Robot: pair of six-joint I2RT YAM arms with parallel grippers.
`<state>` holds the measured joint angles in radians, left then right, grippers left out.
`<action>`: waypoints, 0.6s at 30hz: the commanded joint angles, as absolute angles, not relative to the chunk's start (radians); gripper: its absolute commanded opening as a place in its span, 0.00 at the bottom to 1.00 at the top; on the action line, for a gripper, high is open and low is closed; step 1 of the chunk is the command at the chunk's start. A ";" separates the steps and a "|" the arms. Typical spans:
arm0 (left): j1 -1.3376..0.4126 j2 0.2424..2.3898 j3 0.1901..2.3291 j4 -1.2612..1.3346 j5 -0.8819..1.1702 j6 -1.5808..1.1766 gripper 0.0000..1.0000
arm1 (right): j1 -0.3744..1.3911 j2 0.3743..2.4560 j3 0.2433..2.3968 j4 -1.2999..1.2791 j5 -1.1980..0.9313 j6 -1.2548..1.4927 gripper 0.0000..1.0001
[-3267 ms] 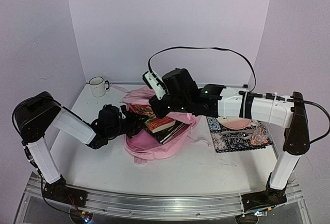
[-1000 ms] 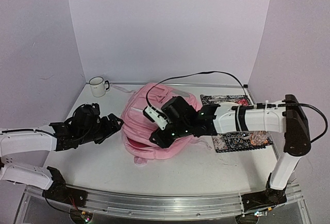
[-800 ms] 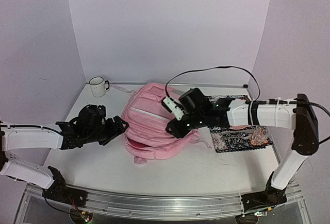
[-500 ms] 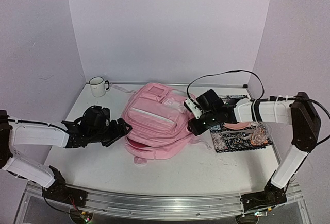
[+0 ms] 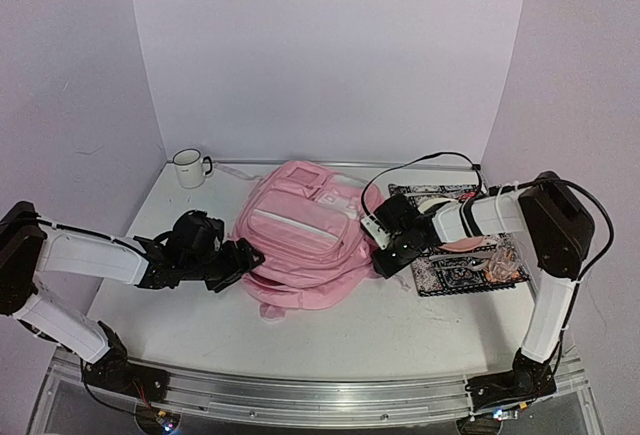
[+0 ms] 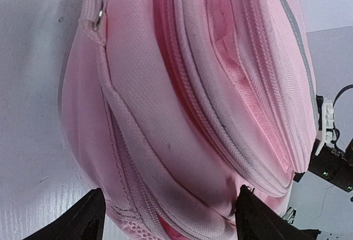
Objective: Pack the student bag
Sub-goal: Hold the largest pocket of the student bag.
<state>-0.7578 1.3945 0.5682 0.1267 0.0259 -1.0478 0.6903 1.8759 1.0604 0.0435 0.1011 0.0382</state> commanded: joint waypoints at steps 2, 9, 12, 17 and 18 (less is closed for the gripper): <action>-0.754 1.395 0.583 0.164 0.048 -1.052 0.81 | 0.694 1.909 1.102 0.002 0.156 0.030 0.37; -0.755 1.396 0.573 0.174 0.056 -1.059 0.79 | 0.693 1.940 1.117 0.002 0.140 0.009 0.25; -0.754 1.395 0.569 0.178 0.059 -1.061 0.77 | 0.694 1.941 1.129 0.002 0.133 0.009 0.12; -0.755 1.392 0.563 0.184 0.058 -1.071 0.71 | 0.705 1.887 1.124 -0.041 0.109 0.015 0.00; -0.756 1.394 0.563 0.187 0.058 -1.073 0.69 | 0.715 1.868 1.123 -0.054 0.104 0.022 0.00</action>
